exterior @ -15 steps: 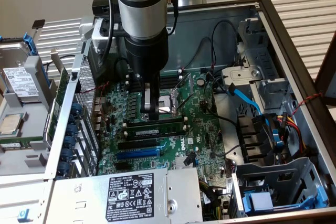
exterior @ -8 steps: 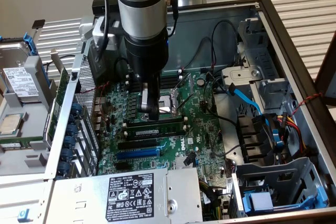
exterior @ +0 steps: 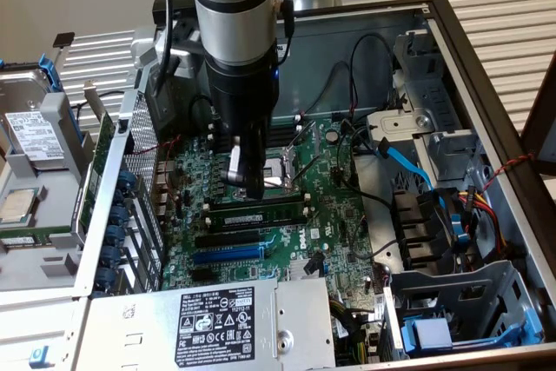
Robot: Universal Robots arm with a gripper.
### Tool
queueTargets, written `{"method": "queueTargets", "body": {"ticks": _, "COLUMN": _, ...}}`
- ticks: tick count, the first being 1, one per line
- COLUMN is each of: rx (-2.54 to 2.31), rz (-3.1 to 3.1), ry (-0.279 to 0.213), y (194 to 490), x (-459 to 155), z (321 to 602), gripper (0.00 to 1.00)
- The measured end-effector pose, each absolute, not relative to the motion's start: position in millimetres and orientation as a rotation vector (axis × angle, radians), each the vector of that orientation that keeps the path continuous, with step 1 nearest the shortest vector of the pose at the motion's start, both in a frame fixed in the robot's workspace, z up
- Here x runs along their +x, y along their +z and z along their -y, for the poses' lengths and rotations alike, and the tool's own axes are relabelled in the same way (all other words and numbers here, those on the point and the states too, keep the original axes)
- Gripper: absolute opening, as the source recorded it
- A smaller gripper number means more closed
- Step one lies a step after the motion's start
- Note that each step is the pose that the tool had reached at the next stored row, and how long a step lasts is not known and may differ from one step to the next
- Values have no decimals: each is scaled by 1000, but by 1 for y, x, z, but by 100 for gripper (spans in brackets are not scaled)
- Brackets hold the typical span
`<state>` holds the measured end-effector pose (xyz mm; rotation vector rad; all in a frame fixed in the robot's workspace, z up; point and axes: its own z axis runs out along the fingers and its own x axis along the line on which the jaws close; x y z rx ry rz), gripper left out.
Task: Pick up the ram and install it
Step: 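Press down the ram until it locks into place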
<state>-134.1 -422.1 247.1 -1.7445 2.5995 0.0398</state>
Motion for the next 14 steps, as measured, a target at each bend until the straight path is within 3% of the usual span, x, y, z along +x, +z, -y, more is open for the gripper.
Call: {"method": "queueTargets", "body": {"ticks": 14, "rx": -1456, "rz": -2769, "ry": 38, "y": 247, "x": -134, "z": 422, "gripper": 11}}
